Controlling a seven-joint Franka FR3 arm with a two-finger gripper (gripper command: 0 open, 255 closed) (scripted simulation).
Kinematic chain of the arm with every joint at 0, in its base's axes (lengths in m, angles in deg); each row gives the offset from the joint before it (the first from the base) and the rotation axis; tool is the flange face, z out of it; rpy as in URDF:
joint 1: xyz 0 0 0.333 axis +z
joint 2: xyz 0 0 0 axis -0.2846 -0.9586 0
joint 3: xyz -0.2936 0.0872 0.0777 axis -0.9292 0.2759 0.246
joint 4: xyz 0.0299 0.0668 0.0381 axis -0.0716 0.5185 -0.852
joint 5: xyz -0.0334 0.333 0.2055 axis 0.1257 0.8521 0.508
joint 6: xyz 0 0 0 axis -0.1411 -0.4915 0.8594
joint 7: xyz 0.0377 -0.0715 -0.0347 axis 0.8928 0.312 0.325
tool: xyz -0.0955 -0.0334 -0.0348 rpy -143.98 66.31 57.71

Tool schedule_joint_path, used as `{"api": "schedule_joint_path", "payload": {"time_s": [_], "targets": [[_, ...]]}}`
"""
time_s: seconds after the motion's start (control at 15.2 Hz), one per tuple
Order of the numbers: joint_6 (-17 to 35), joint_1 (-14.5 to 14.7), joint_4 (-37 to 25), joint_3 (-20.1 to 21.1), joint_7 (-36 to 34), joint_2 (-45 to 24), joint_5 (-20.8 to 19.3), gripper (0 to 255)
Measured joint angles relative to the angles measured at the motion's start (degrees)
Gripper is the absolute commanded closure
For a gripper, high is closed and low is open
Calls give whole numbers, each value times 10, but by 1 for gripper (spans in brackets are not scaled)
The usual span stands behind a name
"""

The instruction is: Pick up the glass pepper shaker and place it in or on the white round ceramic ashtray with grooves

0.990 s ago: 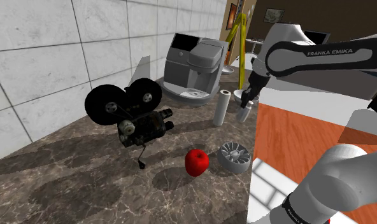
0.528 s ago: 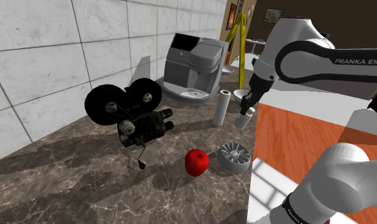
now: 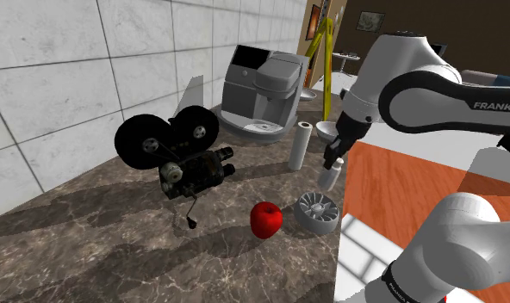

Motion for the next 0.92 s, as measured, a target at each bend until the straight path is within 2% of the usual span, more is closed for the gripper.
{"api": "schedule_joint_path", "payload": {"time_s": [0.92], "targets": [[116,1,103,4,-10,-13,0,255]]}}
